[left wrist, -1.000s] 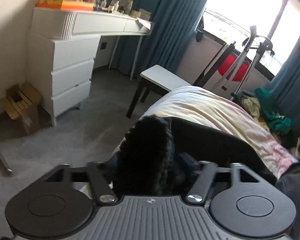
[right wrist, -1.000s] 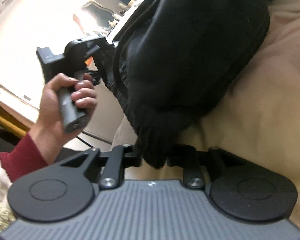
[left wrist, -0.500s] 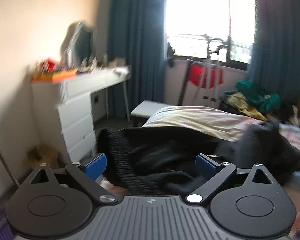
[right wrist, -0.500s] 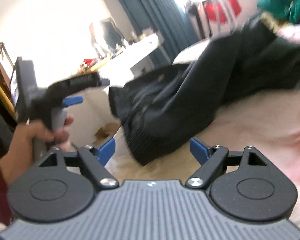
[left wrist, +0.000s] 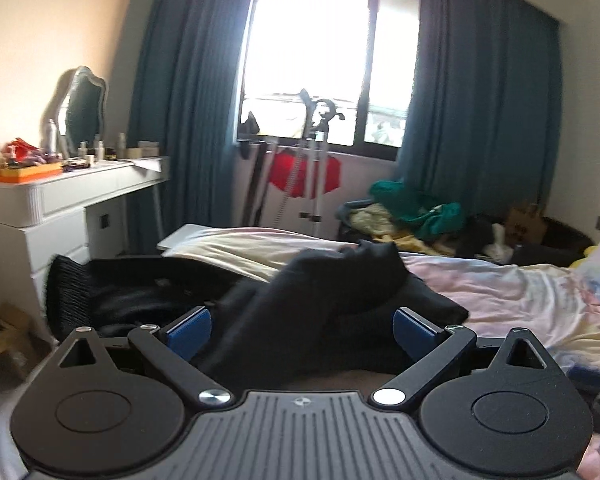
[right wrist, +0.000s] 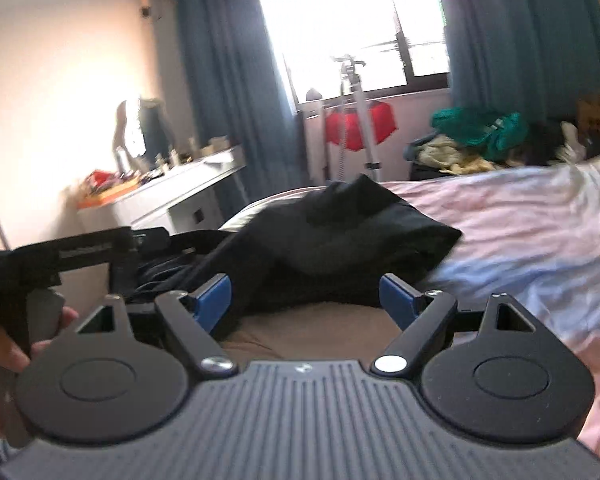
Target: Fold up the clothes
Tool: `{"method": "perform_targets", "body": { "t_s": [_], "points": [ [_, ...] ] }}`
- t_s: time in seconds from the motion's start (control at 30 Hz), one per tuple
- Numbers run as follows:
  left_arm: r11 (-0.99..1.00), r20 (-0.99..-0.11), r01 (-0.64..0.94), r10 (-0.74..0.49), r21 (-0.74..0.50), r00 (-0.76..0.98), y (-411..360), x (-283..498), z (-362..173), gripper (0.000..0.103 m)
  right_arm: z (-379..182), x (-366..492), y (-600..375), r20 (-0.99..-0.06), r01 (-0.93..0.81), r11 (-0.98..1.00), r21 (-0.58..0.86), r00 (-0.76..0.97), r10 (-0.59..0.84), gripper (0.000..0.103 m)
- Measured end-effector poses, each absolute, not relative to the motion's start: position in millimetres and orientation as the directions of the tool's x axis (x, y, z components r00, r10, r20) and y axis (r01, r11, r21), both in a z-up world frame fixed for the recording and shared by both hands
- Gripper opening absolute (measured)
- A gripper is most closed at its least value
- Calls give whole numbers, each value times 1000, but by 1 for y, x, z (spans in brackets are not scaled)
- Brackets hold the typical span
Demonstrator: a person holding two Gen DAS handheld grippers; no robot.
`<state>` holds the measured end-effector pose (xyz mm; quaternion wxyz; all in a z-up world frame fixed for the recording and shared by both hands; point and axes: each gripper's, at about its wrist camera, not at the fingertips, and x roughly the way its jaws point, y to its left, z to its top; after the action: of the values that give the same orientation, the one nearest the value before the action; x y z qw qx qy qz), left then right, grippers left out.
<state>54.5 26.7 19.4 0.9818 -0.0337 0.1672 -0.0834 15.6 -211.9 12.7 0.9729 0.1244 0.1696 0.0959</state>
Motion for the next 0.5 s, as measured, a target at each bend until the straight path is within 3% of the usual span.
{"method": "perform_targets", "body": {
  "t_s": [0.1,0.17,0.33,0.5],
  "points": [
    [974,-322,175,-212,-142,923,25,54,-8,99,-20,25,-216,-375,-73,937,340,904,207,84],
    [968,-331,182,-232,-175,915,27,54,-26,99,-21,25,-215,-370,-75,947,312,909,194,84],
    [985,-342,151,-172,-88,924,17,55,-35,99,-22,27,-212,-361,-60,948,313,916,177,82],
    [986,-351,128,-159,-110,923,25,56,-38,99,-17,30,-217,-346,-59,947,316,922,173,83]
  ]
}}
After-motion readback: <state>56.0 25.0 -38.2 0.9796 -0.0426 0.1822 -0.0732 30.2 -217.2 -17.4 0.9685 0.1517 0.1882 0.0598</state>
